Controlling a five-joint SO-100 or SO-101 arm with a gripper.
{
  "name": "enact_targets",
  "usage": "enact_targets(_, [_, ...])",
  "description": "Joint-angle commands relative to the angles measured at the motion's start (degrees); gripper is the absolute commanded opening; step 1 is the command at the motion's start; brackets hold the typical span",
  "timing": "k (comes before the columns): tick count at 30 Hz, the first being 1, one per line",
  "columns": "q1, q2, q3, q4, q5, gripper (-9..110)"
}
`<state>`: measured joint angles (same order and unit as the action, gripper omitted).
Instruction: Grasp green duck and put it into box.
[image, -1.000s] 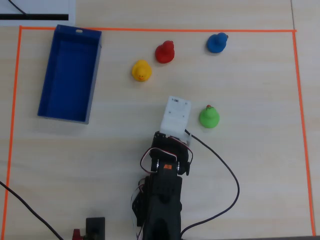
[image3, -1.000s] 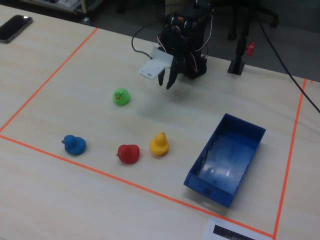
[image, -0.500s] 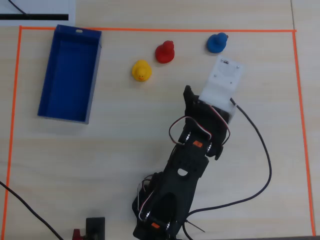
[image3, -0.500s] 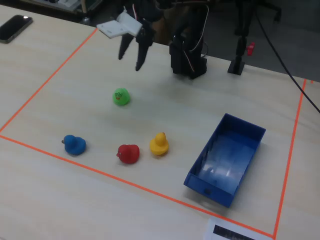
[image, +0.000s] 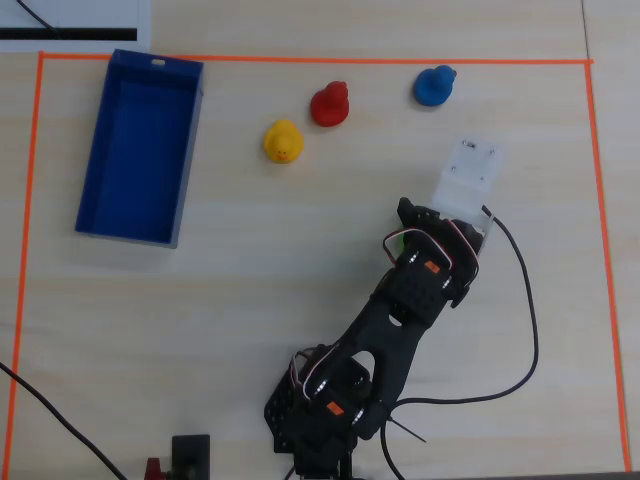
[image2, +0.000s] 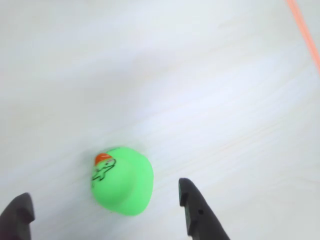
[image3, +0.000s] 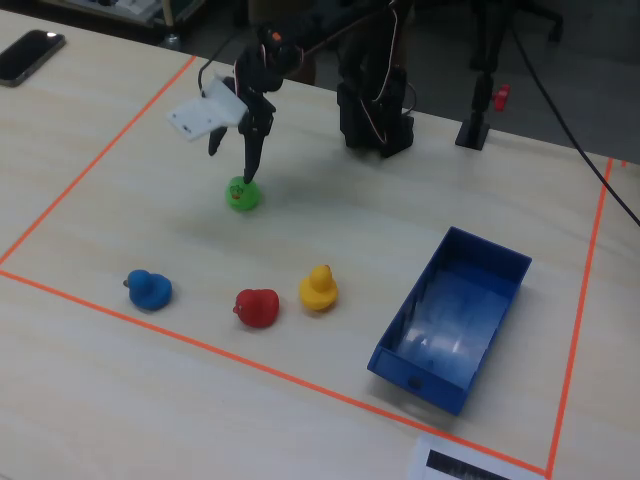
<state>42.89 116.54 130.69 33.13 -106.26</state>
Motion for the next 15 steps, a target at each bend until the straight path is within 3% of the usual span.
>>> enact_targets(1, [1.14, -1.67, 3.25, -8.26, -1.76, 40])
enact_targets(15, [0.88, -7.47, 12.57, -18.81, -2.46, 40])
